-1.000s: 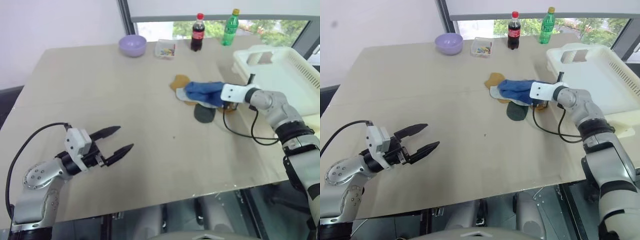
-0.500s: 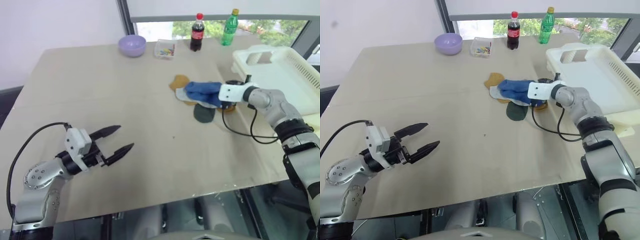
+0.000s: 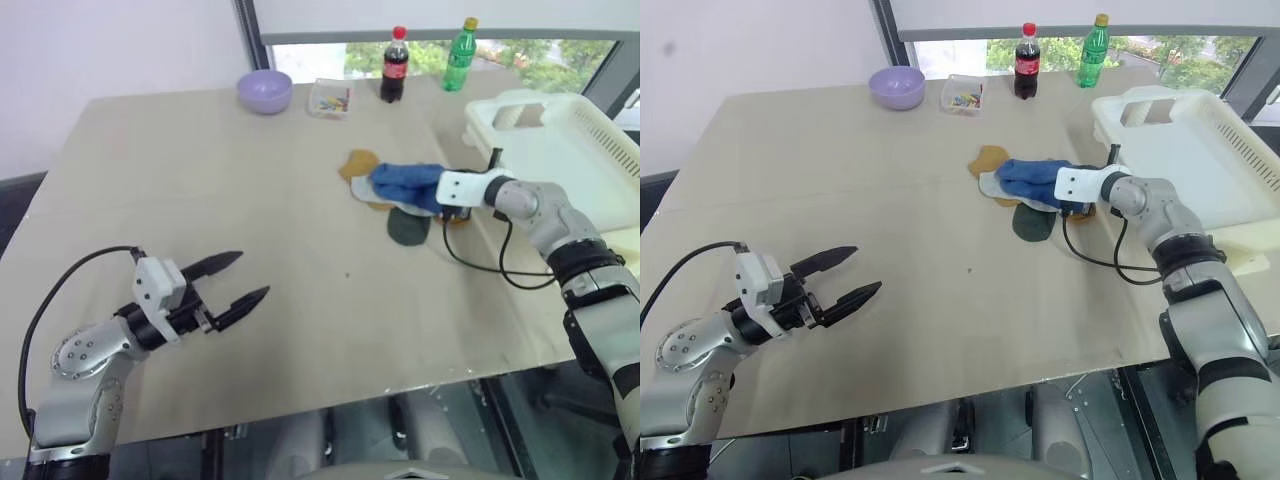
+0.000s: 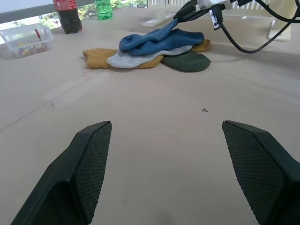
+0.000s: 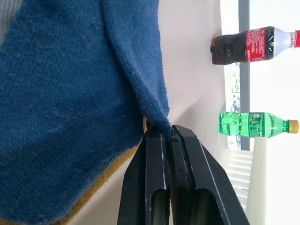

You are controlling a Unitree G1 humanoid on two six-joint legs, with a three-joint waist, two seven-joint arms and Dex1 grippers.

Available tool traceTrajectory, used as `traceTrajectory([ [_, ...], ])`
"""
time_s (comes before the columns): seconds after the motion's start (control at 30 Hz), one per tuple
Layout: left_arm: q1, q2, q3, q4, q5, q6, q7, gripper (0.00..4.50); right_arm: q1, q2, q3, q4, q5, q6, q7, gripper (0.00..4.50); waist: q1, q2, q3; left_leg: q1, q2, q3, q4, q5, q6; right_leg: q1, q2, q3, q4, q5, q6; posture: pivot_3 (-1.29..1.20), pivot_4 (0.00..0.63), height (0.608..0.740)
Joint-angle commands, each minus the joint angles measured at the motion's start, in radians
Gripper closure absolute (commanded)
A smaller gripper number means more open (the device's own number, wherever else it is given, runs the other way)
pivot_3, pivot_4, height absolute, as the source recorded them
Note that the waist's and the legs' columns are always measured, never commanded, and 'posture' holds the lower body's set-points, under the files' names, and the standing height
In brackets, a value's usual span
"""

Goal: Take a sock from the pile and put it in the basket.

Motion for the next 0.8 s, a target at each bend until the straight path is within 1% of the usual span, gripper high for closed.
traceTrajectory([
  [0.03,0.007,0.002,0.007,-0.007,0.002,-0.024,0.001,0.44,0.017,0.016,-0.045,-0.082,0.08,0.006,0.06,4.37,0.0,0.0,0.0,0.0,0.0,0.0,0.0,0.0,0.0,0.0,0.0,0.0,0.0,0.0,0.0,0.0,0.15,0.735],
  [0.13,0.008,0.004,0.009,-0.003,0.003,-0.026,-0.001,0.44,0.073,0.04,-0.07,-0.216,0.162,0.062,0.154,4.37,0.0,0.0,0.0,0.0,0.001,0.0,0.0,0.0,0.0,0.0,0.0,0.0,0.0,0.001,0.001,0.0,0.15,0.735],
  [0.17,0.008,0.004,0.009,-0.002,0.003,-0.026,-0.001,0.44,0.101,0.049,-0.075,-0.283,0.19,0.093,0.194,4.37,0.001,0.0,0.0,0.0,0.001,0.0,0.0,0.0,0.0,0.0,0.001,0.0,0.0,0.002,0.003,0.0,0.15,0.735],
  [0.33,0.011,0.007,0.011,-0.002,0.0,-0.026,-0.007,0.44,0.232,0.066,-0.069,-0.617,0.264,0.256,0.335,4.37,0.004,0.0,0.0,0.0,0.001,-0.001,0.0,0.0,0.0,0.0,0.0,-0.001,0.0,0.002,0.004,0.0,0.15,0.735],
  [0.5,-0.003,0.002,0.017,-0.004,-0.042,-0.007,-0.017,0.44,0.312,0.086,-0.056,-0.865,0.298,0.435,0.406,4.37,0.008,0.0,0.0,0.0,0.001,-0.002,0.001,0.0,0.0,0.0,0.0,-0.002,0.0,0.002,0.004,0.0,0.15,0.735],
  [0.6,-0.008,0.002,0.011,-0.009,-0.062,0.004,-0.023,0.44,0.35,0.119,-0.047,-1.024,0.371,0.563,0.462,4.37,0.009,0.0,0.0,0.0,0.001,-0.002,0.001,0.0,0.0,0.0,0.0,-0.002,0.001,0.002,0.004,0.0,0.15,0.735],
  [0.8,-0.013,0.004,0.004,-0.006,-0.063,0.007,-0.031,0.44,0.424,0.102,-0.01,-1.214,0.434,0.756,0.541,4.37,0.013,-0.001,-0.001,0.0,0.001,-0.002,0.001,0.0,0.0,0.0,0.001,-0.002,0.001,0.002,0.003,0.0,0.15,0.735],
])
